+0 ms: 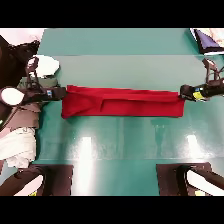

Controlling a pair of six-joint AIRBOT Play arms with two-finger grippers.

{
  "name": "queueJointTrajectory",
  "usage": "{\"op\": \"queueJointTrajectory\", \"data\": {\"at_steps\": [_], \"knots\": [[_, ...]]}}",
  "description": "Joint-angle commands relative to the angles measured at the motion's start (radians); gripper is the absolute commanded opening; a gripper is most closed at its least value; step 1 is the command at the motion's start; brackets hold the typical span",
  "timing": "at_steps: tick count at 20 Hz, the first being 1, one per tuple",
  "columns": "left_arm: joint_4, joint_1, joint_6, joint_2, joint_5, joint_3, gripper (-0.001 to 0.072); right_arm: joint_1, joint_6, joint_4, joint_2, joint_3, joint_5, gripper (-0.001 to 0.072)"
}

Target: Fold the shirts.

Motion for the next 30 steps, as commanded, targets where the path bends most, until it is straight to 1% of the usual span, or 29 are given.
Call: {"op": "queueJointTrajectory", "data": {"at_steps": [1,3,4,5,6,7,8,10,12,13,14,15,17,18,19,21,23,27,28,30], "knots": [[-0.009,0.001,0.009,-0.129,0.150,0.021,0.0030,0.000,0.000,0.000,-0.150,0.092,-0.036,0.0016],[-0.010,0.001,0.008,-0.180,0.150,0.065,0.0030,0.000,0.001,0.004,-0.216,0.131,-0.037,0.0017],[-0.010,0.001,0.008,-0.198,0.150,0.089,0.0031,0.000,0.000,0.021,-0.244,0.150,-0.037,0.0036],[-0.012,0.001,0.008,-0.209,0.145,0.117,0.0062,0.000,-0.001,0.045,-0.269,0.169,-0.038,0.0231],[-0.012,0.001,0.008,-0.211,0.138,0.140,0.0290,-0.004,-0.008,0.062,-0.291,0.198,-0.030,0.0511],[-0.011,0.002,0.008,-0.210,0.111,0.170,0.0457,-0.013,-0.043,0.090,-0.306,0.231,-0.008,0.0598],[-0.006,0.003,0.009,-0.210,0.066,0.200,0.0412,-0.027,-0.090,0.124,-0.315,0.266,0.031,0.0597],[0.034,0.003,0.009,-0.208,-0.045,0.252,0.0416,-0.073,-0.184,0.180,-0.314,0.312,0.135,0.0598],[0.032,0.003,0.011,-0.208,-0.131,0.263,0.0415,-0.137,-0.267,0.205,-0.315,0.302,0.239,0.0597],[0.032,0.003,0.018,-0.208,-0.184,0.263,0.0306,-0.175,-0.289,0.207,-0.315,0.269,0.260,0.0597],[0.031,0.003,0.040,-0.208,-0.235,0.263,0.0043,-0.213,-0.304,0.208,-0.315,0.229,0.259,0.0597],[0.025,0.003,0.057,-0.208,-0.280,0.262,0.0030,-0.255,-0.328,0.211,-0.316,0.184,0.243,0.0597],[0.025,0.003,0.060,-0.208,-0.346,0.262,0.0030,-0.323,-0.361,0.212,-0.322,0.113,0.206,0.0595],[0.023,0.003,0.060,-0.208,-0.366,0.262,0.0030,-0.348,-0.391,0.237,-0.335,0.091,0.205,0.0591],[0.022,0.003,0.060,-0.208,-0.377,0.262,0.0030,-0.373,-0.428,0.289,-0.355,0.072,0.212,0.0577],[0.021,0.003,0.056,-0.208,-0.390,0.262,0.0029,-0.400,-0.467,0.391,-0.408,0.065,0.229,0.0577],[0.007,0.003,0.056,-0.208,-0.399,0.262,0.0030,-0.400,-0.488,0.447,-0.459,0.080,0.246,0.0577],[-0.022,-0.001,0.056,-0.208,-0.405,0.262,0.0029,-0.335,-0.489,0.489,-0.525,0.125,0.249,0.0573],[-0.026,-0.007,0.056,-0.208,-0.406,0.262,0.0030,-0.309,-0.489,0.493,-0.536,0.135,0.246,0.0551],[-0.026,-0.032,0.056,-0.208,-0.404,0.262,0.0029,-0.262,-0.489,0.498,-0.553,0.154,0.224,0.0438]]}}
